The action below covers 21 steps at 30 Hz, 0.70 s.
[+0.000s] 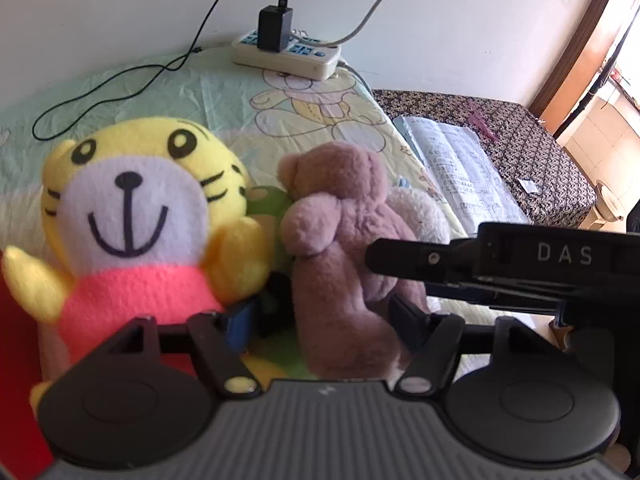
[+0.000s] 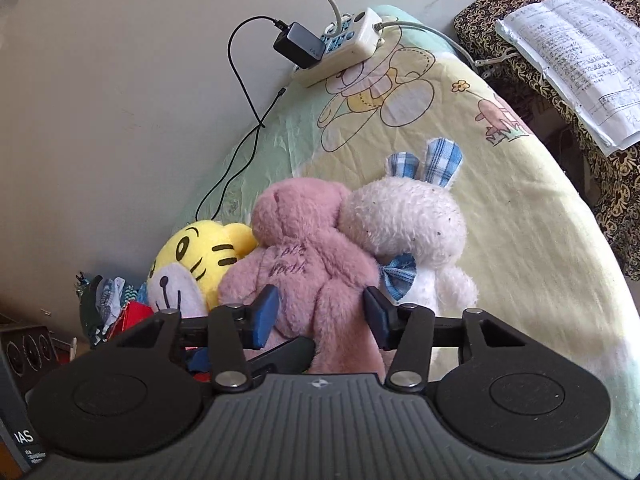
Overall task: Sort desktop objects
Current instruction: 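Close the right gripper on the pink teddy bear's body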
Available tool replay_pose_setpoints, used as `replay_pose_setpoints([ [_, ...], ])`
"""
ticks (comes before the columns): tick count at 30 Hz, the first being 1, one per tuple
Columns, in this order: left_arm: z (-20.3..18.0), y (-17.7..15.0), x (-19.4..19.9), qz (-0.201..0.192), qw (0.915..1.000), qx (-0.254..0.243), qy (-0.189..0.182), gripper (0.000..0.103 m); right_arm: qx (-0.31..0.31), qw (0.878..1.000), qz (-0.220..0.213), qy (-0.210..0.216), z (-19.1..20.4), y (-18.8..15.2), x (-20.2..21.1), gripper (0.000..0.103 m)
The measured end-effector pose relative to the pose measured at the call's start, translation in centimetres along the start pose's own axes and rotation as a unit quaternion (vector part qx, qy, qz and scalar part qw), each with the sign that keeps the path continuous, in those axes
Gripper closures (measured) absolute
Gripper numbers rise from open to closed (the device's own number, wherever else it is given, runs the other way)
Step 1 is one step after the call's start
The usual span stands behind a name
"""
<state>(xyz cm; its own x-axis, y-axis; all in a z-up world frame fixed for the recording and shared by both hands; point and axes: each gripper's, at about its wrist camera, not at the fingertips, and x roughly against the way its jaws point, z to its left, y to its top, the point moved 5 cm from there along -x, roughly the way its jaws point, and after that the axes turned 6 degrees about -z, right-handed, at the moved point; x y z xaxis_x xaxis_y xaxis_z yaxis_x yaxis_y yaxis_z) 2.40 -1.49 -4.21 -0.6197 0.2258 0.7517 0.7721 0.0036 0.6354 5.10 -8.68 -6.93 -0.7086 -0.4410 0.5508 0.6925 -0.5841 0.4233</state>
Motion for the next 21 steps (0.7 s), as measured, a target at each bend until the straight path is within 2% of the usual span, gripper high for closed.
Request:
replay_pose_setpoints([
  [2, -0.8, 0.6, -0.3, 0.006, 0.9999, 0.008, 0.003, 0.050, 0.001, 1.000, 0.021, 0.009, 0.1, -0.6, -0.5, 0.047],
  [7, -0.6, 0.7, 0.6, 0.004, 0.9999, 0.011, -0.005, 0.056, 0.007, 1.000, 0.023, 0.020, 0.6, -0.9, 0.0, 0.055],
  [14, -1.2, 1.0, 4.4, -0.016, 0.9996, -0.003, -0.022, 0.056, 0.017, 0.999, -0.001, 0.043, 2.1, -1.1, 3.0, 0.059],
  [21, -1.9, 1.9, 9.0, -0.041, 0.9988, -0.024, -0.010, 0.056, 0.042, 0.996, -0.037, 0.070, 5.4, -1.5, 5.6, 0.059],
])
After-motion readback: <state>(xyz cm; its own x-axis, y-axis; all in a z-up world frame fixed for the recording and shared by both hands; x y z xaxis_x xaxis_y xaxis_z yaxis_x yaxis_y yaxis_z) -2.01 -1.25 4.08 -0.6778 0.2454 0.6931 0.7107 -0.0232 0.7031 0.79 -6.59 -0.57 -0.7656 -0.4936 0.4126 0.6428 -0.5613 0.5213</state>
